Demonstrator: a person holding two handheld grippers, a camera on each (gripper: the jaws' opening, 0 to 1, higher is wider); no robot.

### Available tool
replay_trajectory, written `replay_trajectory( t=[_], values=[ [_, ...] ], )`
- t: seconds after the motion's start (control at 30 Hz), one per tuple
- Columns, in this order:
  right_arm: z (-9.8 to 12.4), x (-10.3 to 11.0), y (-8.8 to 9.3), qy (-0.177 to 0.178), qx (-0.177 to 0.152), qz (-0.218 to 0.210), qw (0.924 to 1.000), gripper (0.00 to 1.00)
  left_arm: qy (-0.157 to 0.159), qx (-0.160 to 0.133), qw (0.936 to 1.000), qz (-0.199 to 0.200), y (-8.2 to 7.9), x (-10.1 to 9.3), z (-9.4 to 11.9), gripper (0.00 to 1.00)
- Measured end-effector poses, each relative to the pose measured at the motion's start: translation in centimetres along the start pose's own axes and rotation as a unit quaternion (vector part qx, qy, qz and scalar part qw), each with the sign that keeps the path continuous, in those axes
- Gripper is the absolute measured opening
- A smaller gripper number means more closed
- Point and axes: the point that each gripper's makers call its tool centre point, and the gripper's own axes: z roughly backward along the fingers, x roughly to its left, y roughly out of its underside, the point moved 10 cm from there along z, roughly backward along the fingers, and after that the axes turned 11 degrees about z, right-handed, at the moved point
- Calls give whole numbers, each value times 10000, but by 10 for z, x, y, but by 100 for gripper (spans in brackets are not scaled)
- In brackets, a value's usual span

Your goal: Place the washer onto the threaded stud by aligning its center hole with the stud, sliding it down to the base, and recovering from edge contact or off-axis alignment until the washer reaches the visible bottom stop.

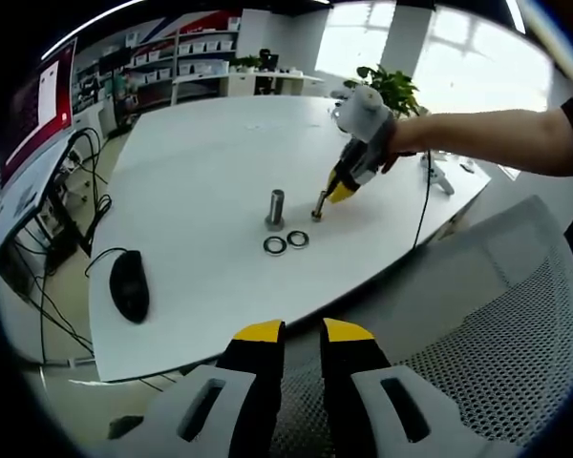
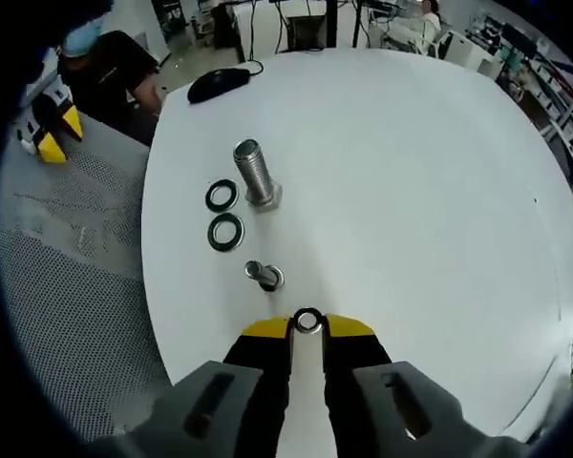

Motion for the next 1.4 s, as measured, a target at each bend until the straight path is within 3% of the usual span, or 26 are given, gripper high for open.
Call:
replay_trajectory(
  t=[0.6, 1.4],
  values=[
    [23, 0, -22, -238, 29, 442, 9987, 13, 1, -4, 10000, -10, 0, -1, 1, 12],
    [19, 10, -48, -498, 338, 1072, 9924, 13, 11, -6, 10000, -6, 0, 1, 0, 12]
  ],
)
